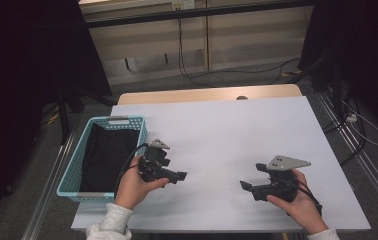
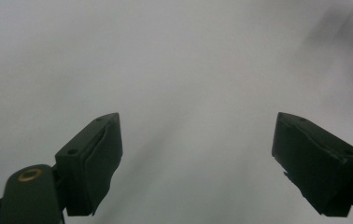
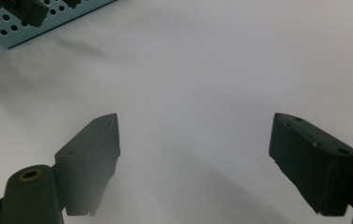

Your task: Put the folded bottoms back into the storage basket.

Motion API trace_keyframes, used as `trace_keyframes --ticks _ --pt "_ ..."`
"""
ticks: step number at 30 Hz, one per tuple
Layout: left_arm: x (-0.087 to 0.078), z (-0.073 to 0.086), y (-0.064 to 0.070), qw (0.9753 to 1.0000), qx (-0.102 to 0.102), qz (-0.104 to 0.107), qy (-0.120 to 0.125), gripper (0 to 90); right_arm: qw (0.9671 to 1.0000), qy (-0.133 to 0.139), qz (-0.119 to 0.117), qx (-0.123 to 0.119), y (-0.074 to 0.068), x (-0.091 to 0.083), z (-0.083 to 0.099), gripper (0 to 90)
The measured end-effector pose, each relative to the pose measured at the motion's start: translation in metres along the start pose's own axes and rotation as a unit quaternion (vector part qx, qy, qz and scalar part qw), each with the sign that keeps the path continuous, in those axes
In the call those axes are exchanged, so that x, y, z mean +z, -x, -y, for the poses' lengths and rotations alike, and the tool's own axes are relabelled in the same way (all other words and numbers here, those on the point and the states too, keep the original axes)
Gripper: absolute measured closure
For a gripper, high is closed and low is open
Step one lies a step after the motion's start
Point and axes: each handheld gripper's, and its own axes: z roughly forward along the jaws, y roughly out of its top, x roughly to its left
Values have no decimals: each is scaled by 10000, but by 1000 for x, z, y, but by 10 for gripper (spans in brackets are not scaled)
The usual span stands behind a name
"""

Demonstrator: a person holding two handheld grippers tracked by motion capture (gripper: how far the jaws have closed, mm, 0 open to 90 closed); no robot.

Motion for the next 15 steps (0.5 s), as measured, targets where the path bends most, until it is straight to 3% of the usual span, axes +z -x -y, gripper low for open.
trace_keyframes --ticks 15 --pt "14 19 -4 9995 -160 83 240 157 10000 -71 19 -39 2 -6 4 150"
